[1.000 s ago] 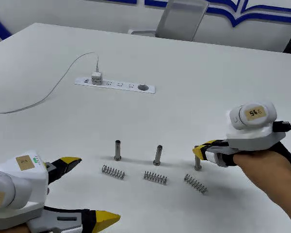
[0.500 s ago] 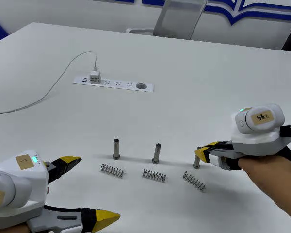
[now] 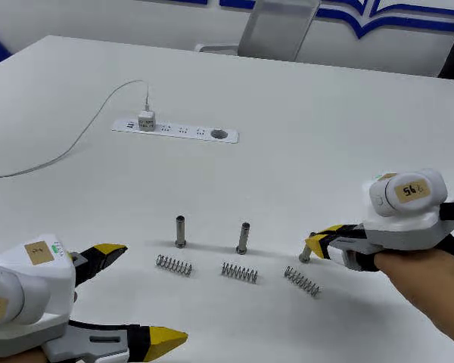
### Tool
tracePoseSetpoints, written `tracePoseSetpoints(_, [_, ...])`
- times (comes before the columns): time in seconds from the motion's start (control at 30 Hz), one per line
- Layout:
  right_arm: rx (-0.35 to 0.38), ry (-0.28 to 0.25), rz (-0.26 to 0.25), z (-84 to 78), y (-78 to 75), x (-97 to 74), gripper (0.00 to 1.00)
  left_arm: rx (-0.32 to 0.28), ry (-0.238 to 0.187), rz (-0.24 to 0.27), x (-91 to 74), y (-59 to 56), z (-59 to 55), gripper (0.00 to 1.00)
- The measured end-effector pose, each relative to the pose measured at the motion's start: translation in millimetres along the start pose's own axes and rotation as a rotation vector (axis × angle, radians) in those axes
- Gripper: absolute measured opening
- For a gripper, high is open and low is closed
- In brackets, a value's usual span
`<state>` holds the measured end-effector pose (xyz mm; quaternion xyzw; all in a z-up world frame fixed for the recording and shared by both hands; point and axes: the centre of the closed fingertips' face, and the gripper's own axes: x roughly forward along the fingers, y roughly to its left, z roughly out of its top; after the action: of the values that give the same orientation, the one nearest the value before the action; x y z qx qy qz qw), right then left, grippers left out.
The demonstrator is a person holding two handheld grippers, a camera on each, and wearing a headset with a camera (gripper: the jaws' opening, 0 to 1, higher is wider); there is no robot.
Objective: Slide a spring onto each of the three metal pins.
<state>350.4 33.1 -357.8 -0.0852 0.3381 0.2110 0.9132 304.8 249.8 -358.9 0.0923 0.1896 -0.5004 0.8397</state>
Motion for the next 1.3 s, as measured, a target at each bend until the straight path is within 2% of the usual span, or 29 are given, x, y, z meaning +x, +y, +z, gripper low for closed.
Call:
tracePoseSetpoints(0.4, [-0.015, 0.009, 0.005, -4.7, 0.8, -0.1, 0.12, 0.000, -0.001, -0.002, 0.6, 0.0, -0.1, 0.94])
tracePoseSetpoints(0.77, [-0.022, 0.032, 0.027, -22.2, 4.9, -8.1, 0.12, 0.003, -0.001, -0.005, 1.0, -2.0, 1.6, 0.94])
tracePoseSetpoints(0.9, [-0.034, 0.039, 0.049, -27.5, 9.7, -11.5, 0.12, 0.004, 0.001, -0.007, 1.1, -3.0, 1.7, 0.94])
tracePoseSetpoints(1.1, [-0.075, 0.076, 0.115, -39.3, 25.4, -13.6, 0.13, 0.007, 0.002, -0.010, 1.6, -4.2, 2.0, 0.94])
tracePoseSetpoints(1.3, [-0.088, 0.107, 0.148, -48.7, 30.6, -13.1, 0.13, 0.006, 0.001, -0.009, 1.4, -3.9, 1.6, 0.94])
